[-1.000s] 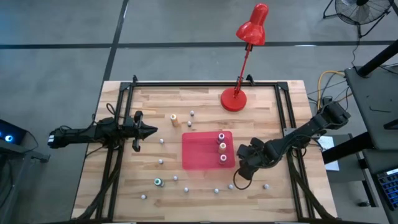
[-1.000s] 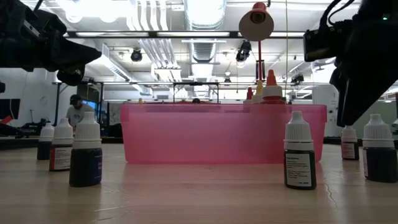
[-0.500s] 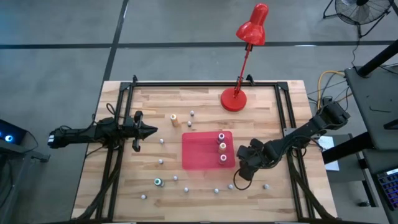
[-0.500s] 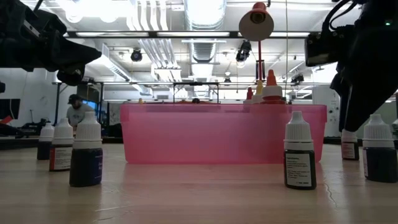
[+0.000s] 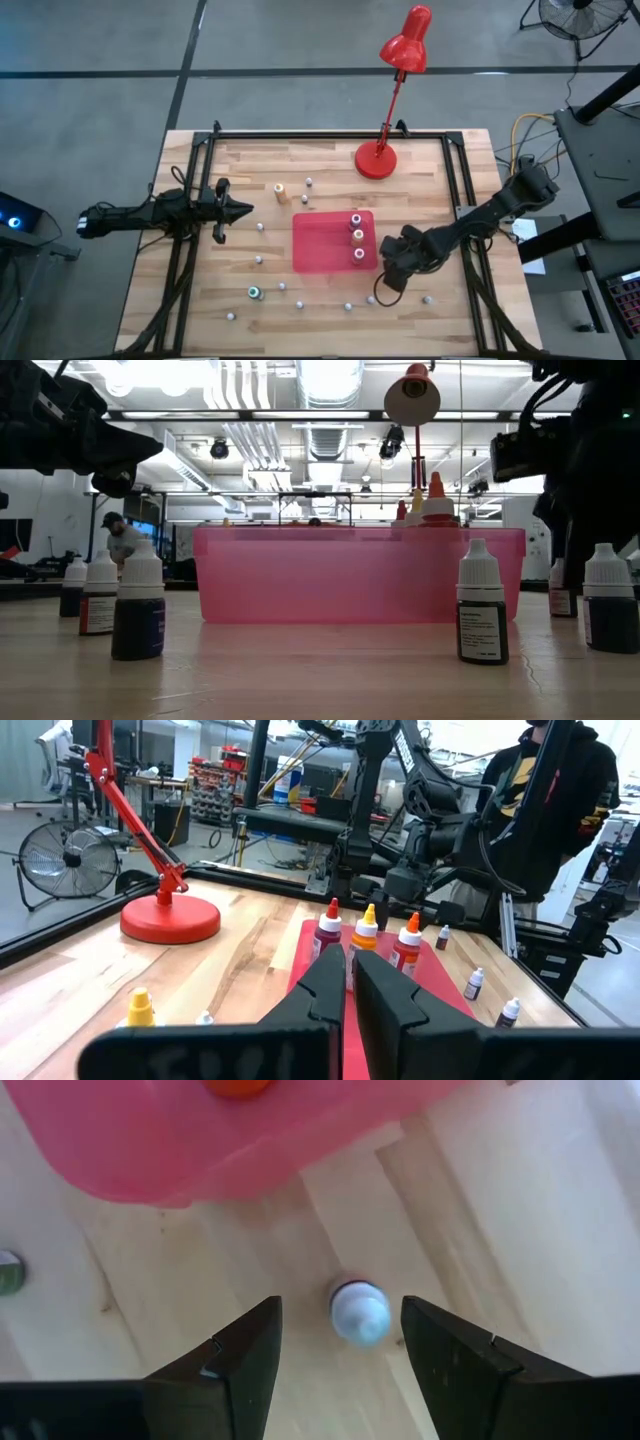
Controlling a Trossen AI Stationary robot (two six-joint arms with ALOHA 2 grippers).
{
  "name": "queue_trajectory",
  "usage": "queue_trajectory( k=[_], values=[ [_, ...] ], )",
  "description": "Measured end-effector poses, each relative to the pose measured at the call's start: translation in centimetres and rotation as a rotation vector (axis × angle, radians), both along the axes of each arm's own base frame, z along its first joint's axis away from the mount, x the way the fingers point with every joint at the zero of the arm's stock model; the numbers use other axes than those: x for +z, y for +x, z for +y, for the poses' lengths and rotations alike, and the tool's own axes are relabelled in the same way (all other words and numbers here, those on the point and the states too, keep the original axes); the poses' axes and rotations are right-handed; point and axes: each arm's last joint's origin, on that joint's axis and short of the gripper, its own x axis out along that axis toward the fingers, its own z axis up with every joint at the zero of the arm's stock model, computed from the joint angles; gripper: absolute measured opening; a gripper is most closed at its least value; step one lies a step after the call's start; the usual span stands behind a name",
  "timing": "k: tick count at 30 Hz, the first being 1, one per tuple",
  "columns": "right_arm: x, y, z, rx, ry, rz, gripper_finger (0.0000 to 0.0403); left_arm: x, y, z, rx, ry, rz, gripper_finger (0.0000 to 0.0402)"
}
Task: Pick & Place food coloring
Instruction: Put the small pink food coloring bottle into the red bin
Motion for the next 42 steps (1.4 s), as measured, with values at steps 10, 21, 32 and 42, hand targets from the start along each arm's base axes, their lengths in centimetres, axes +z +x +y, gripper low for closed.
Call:
queue_trajectory(
  k=[10,21,32,42],
  values=[
    [0.11,0.46,0.24,0.016,0.005,-0.005,0.0201,0.0,0.0,0.0,0.0,0.0,0.0,0.0],
    [0.14,0.49,0.26,0.013,0.006,-0.006,0.0182,0.0,0.0,0.0,0.0,0.0,0.0,0.0],
    [0.14,0.5,0.25,0.014,0.003,-0.008,0.0081,0.0,0.0,0.0,0.0,0.0,0.0,0.0],
    [0.15,0.51,0.24,0.012,-0.002,-0.01,0.0063,0.0,0.0,0.0,0.0,0.0,0.0,0.0]
  ],
)
